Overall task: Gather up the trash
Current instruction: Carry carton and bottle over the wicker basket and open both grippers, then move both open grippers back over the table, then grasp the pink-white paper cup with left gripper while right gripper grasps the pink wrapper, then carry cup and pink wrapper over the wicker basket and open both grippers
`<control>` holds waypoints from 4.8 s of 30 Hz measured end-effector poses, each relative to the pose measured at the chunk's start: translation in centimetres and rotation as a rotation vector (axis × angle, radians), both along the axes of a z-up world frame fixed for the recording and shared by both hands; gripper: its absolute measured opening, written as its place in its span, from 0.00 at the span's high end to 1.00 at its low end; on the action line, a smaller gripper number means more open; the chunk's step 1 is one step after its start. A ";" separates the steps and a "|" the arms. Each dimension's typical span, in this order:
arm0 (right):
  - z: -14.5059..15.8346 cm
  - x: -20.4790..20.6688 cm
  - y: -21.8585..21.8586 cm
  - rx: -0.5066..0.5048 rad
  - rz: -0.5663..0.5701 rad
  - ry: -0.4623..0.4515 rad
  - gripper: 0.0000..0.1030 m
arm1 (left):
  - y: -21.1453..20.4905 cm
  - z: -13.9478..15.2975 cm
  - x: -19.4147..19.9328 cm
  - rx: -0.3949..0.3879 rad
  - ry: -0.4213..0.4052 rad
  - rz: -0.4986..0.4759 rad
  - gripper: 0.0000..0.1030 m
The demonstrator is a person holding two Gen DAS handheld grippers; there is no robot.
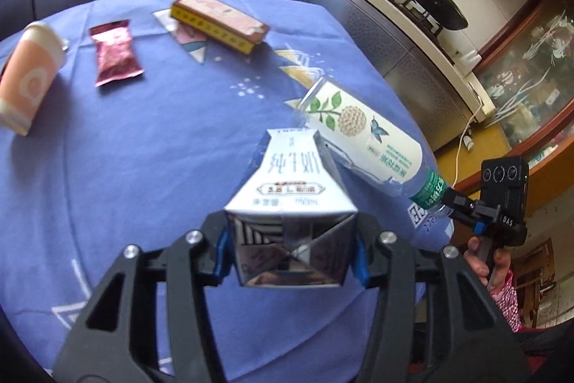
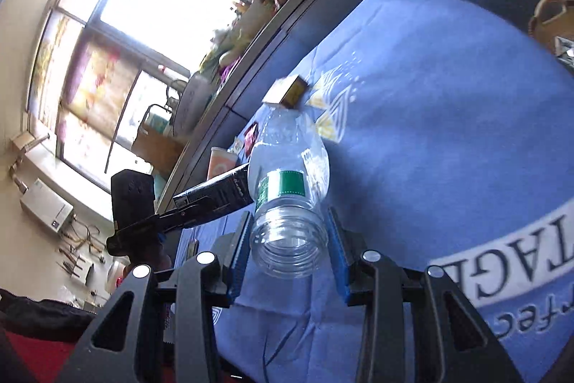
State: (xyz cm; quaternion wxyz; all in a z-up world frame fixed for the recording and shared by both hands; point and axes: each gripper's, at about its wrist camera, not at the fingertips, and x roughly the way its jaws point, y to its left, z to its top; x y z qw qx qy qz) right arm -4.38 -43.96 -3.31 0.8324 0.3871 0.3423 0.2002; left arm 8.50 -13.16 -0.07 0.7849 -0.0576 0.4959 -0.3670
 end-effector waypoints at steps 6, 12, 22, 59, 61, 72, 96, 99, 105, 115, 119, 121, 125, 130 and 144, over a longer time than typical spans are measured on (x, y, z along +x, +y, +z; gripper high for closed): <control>0.0 -4.1 -6.5 0.070 -0.184 -0.025 0.61 | -9.6 2.0 0.7 -0.029 -0.013 -0.146 0.52; -1.4 -7.3 -12.8 0.205 -0.346 -0.050 0.61 | -18.7 2.3 1.3 -0.042 0.005 -0.261 0.52; -3.8 -12.3 -23.7 0.206 -0.666 -0.063 0.61 | -36.1 2.1 1.5 -0.017 0.003 -0.420 0.52; -3.2 -9.0 -20.3 -0.377 -0.823 0.023 0.39 | -42.0 1.1 -0.2 0.080 -0.095 -0.420 0.46; -1.9 -8.4 -19.3 -0.382 -0.794 0.001 0.39 | -38.8 1.5 -0.7 0.070 -0.114 -0.400 0.46; 3.2 -1.4 -9.7 -0.450 -0.492 -0.073 0.39 | -16.0 1.4 1.3 0.098 -0.193 -0.093 0.46; 3.8 23.8 23.6 -0.518 0.218 0.004 0.49 | 16.9 0.8 8.5 0.154 -0.227 0.468 0.25; 2.9 27.3 26.1 -0.574 0.233 0.037 0.49 | 16.7 -0.3 9.9 0.197 -0.230 0.460 0.25; 0.5 30.9 28.3 -0.646 0.244 0.093 0.49 | 17.1 -0.6 11.2 0.219 -0.214 0.501 0.25; 0.3 28.4 27.5 -0.602 0.271 0.036 0.83 | 17.7 -1.5 11.1 0.149 -0.171 0.501 0.44; 0.8 25.0 26.0 -0.565 0.280 0.003 0.83 | 17.2 -1.0 8.0 0.090 -0.176 0.471 0.44; 0.9 22.6 24.6 -0.531 0.284 -0.007 0.83 | 16.6 -1.0 6.5 0.055 -0.155 0.443 0.44; 0.8 17.6 20.6 -0.465 0.246 -0.019 0.83 | 13.9 -0.9 4.0 -0.045 -0.091 0.353 0.44; 1.0 11.5 11.9 -0.354 0.081 -0.017 0.83 | 6.4 0.1 2.3 -0.112 -0.036 0.179 0.44; -0.2 -7.1 -13.5 -0.279 -0.571 0.023 0.83 | -23.5 2.2 -0.2 -0.071 -0.041 -0.283 0.44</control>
